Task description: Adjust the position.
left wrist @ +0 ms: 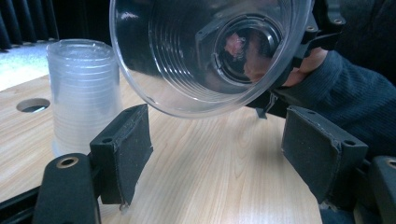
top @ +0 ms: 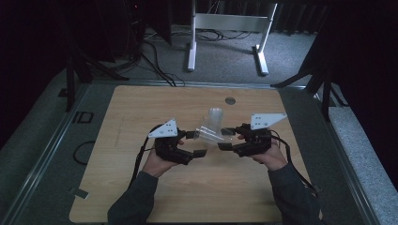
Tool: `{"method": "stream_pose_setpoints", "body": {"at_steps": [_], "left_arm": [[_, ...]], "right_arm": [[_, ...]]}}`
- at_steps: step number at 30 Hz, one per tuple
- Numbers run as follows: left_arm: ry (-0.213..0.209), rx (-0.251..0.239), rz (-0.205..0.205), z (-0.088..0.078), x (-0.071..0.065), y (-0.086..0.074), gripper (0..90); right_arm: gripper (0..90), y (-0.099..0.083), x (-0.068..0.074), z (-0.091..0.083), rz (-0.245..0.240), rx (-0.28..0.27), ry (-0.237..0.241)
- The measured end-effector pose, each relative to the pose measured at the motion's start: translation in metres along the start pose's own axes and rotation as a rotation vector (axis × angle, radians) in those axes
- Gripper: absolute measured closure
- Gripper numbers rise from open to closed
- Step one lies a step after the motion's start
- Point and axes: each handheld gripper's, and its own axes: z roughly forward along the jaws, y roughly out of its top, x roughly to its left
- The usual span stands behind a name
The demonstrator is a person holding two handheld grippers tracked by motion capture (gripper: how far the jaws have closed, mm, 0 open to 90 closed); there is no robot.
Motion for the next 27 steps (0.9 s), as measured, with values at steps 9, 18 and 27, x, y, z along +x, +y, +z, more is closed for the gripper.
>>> {"method": "stream_pose_setpoints", "body": {"at_steps": [9,18,27], "left_arm": [[-0.025,-0.021,-0.014,0.0036,-0.0004,0.0007,24.1],[-0.048,-0.051,-0.032,0.0028,-0.0001,0.0023,21.1],[-0.069,-0.08,-0.056,0.0019,0.0014,0.0029,19.4]], "right_arm": [[41.5,-0.0009,0.0003,0.0039,0.001,-0.015,0.007],[41.5,-0.0025,0.0011,0.0075,-0.002,-0.032,0.024],[41.5,-0.0032,0.0017,0.0089,-0.005,-0.041,0.032]]}}
